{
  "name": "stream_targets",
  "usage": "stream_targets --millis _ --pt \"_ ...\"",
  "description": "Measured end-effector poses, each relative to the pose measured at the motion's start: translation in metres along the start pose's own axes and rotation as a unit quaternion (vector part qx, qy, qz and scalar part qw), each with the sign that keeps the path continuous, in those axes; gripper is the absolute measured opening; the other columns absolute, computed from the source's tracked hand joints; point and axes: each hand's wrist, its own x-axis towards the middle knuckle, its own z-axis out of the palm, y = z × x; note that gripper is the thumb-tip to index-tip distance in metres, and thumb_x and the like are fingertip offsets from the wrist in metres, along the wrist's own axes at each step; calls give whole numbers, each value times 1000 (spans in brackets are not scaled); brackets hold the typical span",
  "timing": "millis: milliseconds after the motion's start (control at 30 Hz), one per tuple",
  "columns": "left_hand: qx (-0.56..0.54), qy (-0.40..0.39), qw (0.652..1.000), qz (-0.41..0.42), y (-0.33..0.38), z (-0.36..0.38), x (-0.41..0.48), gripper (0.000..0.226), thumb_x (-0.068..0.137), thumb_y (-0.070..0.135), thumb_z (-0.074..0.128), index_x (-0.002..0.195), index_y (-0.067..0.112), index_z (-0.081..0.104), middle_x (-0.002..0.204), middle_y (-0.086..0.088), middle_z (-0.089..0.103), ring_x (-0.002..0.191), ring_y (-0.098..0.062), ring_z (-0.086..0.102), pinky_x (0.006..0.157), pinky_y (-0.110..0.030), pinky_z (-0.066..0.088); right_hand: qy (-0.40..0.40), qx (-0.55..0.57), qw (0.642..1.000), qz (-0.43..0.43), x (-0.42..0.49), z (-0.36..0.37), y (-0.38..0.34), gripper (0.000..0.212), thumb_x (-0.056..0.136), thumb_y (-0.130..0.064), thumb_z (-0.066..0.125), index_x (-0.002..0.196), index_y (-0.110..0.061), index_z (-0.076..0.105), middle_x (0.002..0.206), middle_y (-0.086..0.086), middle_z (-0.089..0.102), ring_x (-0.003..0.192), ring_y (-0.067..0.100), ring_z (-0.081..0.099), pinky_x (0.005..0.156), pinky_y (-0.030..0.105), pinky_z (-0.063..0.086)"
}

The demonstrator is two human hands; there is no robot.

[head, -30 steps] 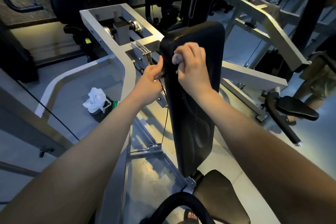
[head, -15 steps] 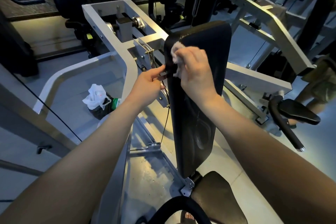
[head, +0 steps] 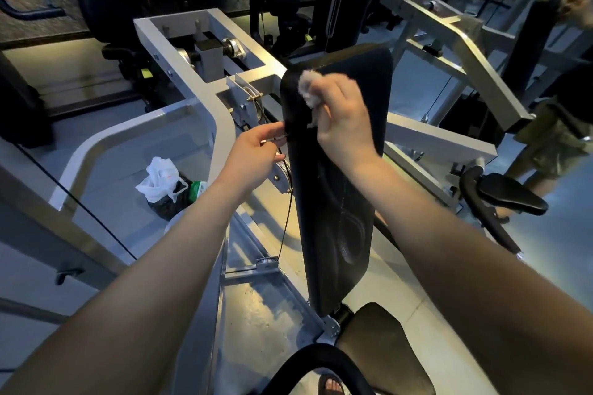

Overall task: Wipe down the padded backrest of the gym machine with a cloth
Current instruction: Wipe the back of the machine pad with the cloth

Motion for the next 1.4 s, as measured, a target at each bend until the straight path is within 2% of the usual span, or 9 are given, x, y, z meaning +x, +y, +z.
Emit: stream_targets --millis 200,400,500,600,733,833,967,1200,1400 --pt "3 -7 1000 1 -1 -1 -3 47 102 -2 38 123 32 61 127 8 65 121 -10 61 97 -32 56 -186 -12 982 -22 -70 -4 25 35 90 1 62 121 -15 64 119 3 58 112 21 51 91 34 51" --pt "19 -15 1000 -9 -6 3 0 55 99 -5 41 141 27 55 135 8 61 126 -12 58 99 -36 55 23 23 995 97 3 -17 26 27 87 6 53 109 -5 64 111 11 57 102 26 56 86 30 47" --pt "26 -34 999 -12 -7 2 -1 63 95 -10 40 144 29 52 137 8 59 129 -10 55 98 -34 56 8 26 991 128 -18 5 9 31 86 7 54 110 -10 65 110 7 60 102 23 56 87 23 41" --pt "40 -35 999 -1 -7 3 -3 63 96 -5 42 147 31 48 139 8 58 130 -10 53 96 -34 57 -89 41 989 114 -62 7 1 30 89 4 58 113 -12 64 113 4 61 106 19 53 91 26 45" --pt "64 -35 997 26 0 6 -14 53 98 3 47 142 33 50 134 10 59 123 -9 57 98 -37 56 -215 102 953 187 -68 -22 8 25 96 -6 59 113 -21 66 112 -5 65 103 10 60 91 25 50" --pt "73 12 996 43 3 9 -26 30 97 13 56 123 29 58 113 10 64 103 -11 64 93 -40 57 -175 238 914 278 -57 -43 1 18 98 -13 63 109 -26 67 102 -10 71 94 2 66 75 12 52" --pt "56 4 996 69 8 14 -44 14 95 25 64 109 28 63 100 4 70 93 -17 69 86 -44 59 -157 289 890 315 -53 -51 -12 15 96 -18 68 109 -25 67 101 -10 75 96 1 69 80 13 53" --pt "101 -4 992 81 8 14 -49 53 80 45 81 124 28 56 115 11 65 105 -3 63 90 -23 54 -198 336 862 324 -52 -41 -30 21 106 -24 53 115 -26 72 105 -7 75 104 11 70 97 39 58" --pt "59 75 992 77 5 4 -47 20 89 13 66 105 26 66 91 8 69 81 -8 64 70 -29 55 -279 438 798 304 -39 -38 -32 43 103 3 40 132 -14 67 125 3 70 113 18 67 90 29 58"
